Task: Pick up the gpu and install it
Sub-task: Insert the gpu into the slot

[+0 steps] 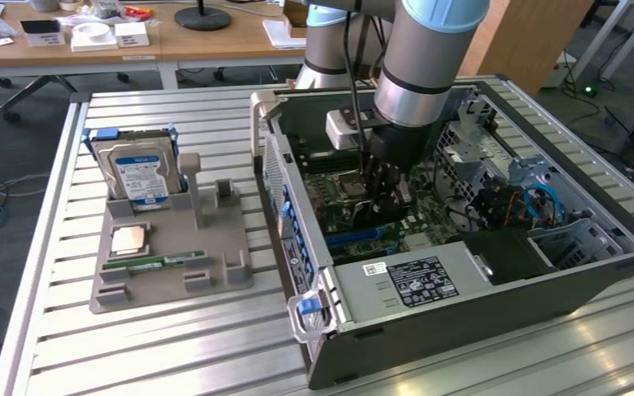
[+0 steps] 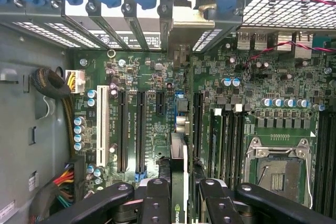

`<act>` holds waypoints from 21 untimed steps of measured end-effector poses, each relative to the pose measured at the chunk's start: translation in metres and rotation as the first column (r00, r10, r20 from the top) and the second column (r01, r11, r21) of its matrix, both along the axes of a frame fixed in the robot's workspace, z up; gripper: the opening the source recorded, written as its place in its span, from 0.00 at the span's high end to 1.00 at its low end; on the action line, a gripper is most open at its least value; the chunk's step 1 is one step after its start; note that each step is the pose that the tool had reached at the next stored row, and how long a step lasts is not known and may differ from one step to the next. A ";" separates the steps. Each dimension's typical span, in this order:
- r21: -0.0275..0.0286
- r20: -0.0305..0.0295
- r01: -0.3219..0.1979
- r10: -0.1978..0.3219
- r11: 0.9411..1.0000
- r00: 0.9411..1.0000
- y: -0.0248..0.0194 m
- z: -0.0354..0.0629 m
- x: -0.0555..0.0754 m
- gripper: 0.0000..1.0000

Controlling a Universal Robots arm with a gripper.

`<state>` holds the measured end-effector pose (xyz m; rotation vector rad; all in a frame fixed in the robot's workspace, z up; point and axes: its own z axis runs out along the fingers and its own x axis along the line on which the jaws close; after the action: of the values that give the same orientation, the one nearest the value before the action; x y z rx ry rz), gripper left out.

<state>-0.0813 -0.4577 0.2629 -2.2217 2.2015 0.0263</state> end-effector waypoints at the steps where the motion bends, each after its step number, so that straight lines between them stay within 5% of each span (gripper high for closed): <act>1: 0.000 0.000 0.000 0.000 1.000 1.000 0.0000 0.0000 0.000 0.74; 21: 0.000 0.000 0.000 0.000 1.000 1.000 0.0000 -0.0040 -0.002 0.74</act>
<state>-0.0837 -0.4577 0.2589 -2.2217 2.2015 0.0263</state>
